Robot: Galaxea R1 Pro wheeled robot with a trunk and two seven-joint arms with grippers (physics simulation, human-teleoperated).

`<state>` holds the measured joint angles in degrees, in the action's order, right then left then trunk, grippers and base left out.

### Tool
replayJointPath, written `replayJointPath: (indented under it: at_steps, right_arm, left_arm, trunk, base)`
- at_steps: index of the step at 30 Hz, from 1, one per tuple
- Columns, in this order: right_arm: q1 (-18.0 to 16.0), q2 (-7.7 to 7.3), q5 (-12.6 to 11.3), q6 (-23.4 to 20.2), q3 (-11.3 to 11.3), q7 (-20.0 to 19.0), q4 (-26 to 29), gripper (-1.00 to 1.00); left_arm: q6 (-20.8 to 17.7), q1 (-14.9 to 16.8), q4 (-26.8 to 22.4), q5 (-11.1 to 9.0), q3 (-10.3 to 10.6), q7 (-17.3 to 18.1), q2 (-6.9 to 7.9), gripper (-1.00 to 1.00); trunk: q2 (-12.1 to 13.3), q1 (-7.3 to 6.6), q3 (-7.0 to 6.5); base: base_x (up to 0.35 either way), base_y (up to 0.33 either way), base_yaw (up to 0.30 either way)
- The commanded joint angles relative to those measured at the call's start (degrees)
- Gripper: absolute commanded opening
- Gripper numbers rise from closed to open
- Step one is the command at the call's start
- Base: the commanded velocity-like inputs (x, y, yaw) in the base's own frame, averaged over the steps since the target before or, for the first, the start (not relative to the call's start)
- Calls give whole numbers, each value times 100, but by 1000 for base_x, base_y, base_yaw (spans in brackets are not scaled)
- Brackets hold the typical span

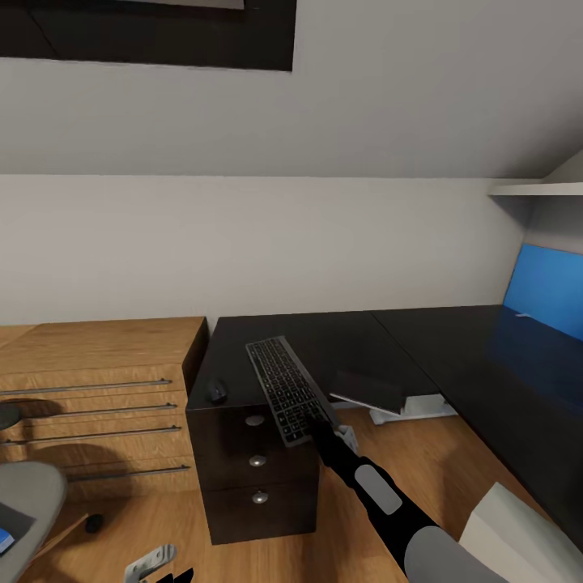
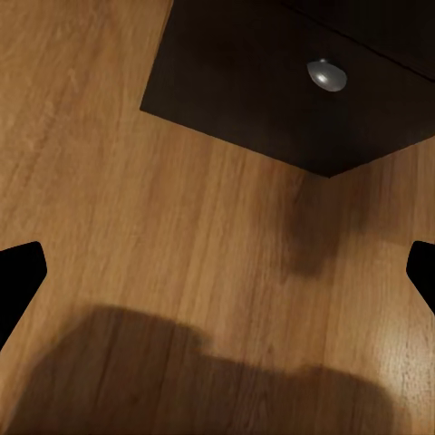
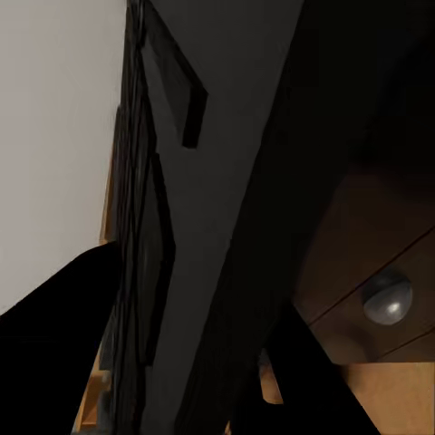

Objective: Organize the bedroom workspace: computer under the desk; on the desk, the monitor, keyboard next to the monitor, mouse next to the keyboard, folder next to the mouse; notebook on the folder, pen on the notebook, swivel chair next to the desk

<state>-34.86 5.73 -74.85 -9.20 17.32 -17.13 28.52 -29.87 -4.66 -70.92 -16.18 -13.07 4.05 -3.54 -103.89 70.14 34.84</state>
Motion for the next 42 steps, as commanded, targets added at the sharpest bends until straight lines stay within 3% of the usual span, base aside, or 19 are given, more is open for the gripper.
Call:
replayJointPath:
  at_steps: [1,4,12,26,33,35,38,39,42]
  right_arm:
    - [-3,-1,-39,-11,27,-6,-14,-100]
    - [-3,-2,-39,-11,26,-8,-12,-100]
    - [-3,-10,-46,-11,22,-85,93,-100]
    - [406,-44,-50,-11,8,-73,1662,-100]
    - [873,-87,-64,1,-6,435,2779,-100]
    - [1184,-122,-68,7,-13,753,3365,-100]
    - [1345,-184,-91,-29,-13,1230,3841,-100]
    - [1392,-232,-158,-46,-7,1493,4072,-100]
    - [1493,-272,-385,-58,-2,1734,4359,-100]
  left_arm:
    - [-36,0,-10,-17,-20,25,-6,100]
    - [-36,0,-10,-17,-20,25,-6,100]
    - [-28,0,-9,-12,-13,21,-6,100]
    - [-31,0,7,-11,-1,16,-6,100]
    - [-28,0,8,-9,15,9,-13,100]
    - [-28,0,8,-10,15,8,-14,100]
    - [-27,0,8,-9,15,8,-13,100]
    - [-27,0,9,-8,15,8,-10,100]
    - [-27,0,8,-8,15,8,-8,100]
  trunk:
    - [-2,0,5]
    - [-2,0,5]
    - [318,-176,-138]
    - [880,-483,-390]
    - [1161,-637,-515]
    - [1241,-681,-551]
    - [1361,-747,-605]
    - [1401,-769,-623]
    - [1522,-835,-677]
  base:
    - [0,0,0]
    - [0,0,0]
    - [0,0,0]
    - [-6,-2,0]
    - [-243,-122,0]
    - [-289,-147,0]
    - [-293,-148,0]
    - [-294,-149,0]
    - [-295,-147,0]
